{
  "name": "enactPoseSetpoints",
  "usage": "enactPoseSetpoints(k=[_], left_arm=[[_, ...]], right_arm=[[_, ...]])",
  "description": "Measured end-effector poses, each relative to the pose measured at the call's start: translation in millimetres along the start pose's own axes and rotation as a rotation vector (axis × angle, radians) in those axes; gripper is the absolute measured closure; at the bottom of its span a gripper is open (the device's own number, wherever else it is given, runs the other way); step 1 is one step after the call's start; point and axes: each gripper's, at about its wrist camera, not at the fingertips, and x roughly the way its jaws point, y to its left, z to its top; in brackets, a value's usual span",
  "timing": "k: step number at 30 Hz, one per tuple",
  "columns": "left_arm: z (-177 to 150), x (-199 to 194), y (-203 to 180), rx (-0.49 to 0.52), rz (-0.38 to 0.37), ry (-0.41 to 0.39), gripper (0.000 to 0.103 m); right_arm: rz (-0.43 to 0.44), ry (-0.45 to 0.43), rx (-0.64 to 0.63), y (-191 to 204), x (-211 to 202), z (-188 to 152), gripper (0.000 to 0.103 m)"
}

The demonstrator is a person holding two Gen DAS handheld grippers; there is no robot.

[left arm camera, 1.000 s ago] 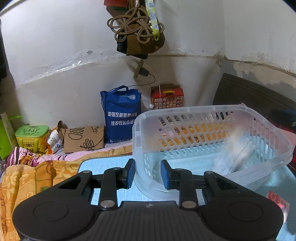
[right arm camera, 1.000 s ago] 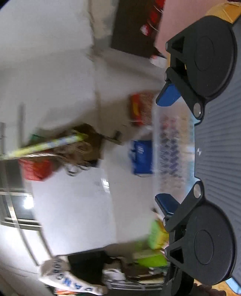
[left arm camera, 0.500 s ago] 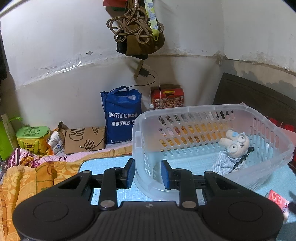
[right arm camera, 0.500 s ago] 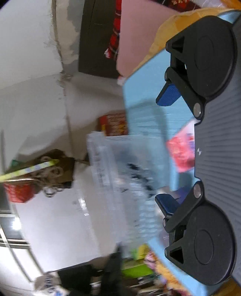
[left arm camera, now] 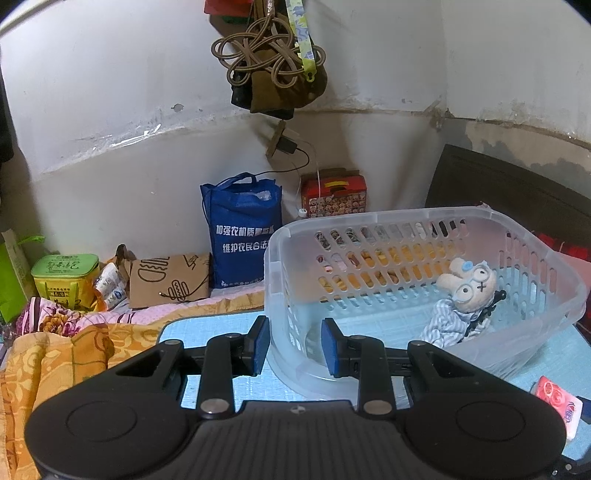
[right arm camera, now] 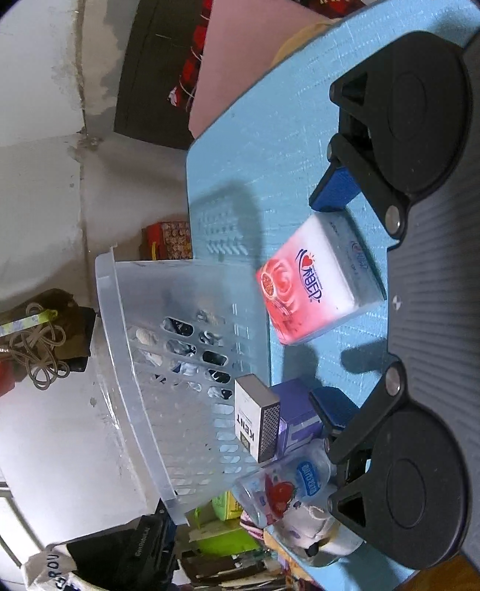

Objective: Organize objects
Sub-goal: 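Grasp the pink ABER tissue pack with the right gripper, then carry the tissue pack over the basket and release it inside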

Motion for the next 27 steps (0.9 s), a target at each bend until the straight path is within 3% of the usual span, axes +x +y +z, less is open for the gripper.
enactPoseSetpoints(k=[2,6,16,20,27], left_arm=[[-1,0,-1,0.002,0.0,-0.001,0.069],[-1,0,0,0.004,0.001,-0.002,0.069],[-1,0,0,0.001,0.001,-0.004,0.069],[-2,1,0,0.002,0.001,-0.005,0.069],[-2,0,0,0.005,0.004,-0.006,0.069]], right_arm=[[0.0,0.001,-0.009,1,-2,-3,0.004],[-0.085,-0.022,-0.065,11,-3,-8,0.03],[-0.09,-0.034,-0.129,16,-3,-11,0.039],[-0.033,-0.068,-0.057,6,-10,-12,0.04],[-0.034,-0.152,-0.006,-3,-29,-9,0.04]])
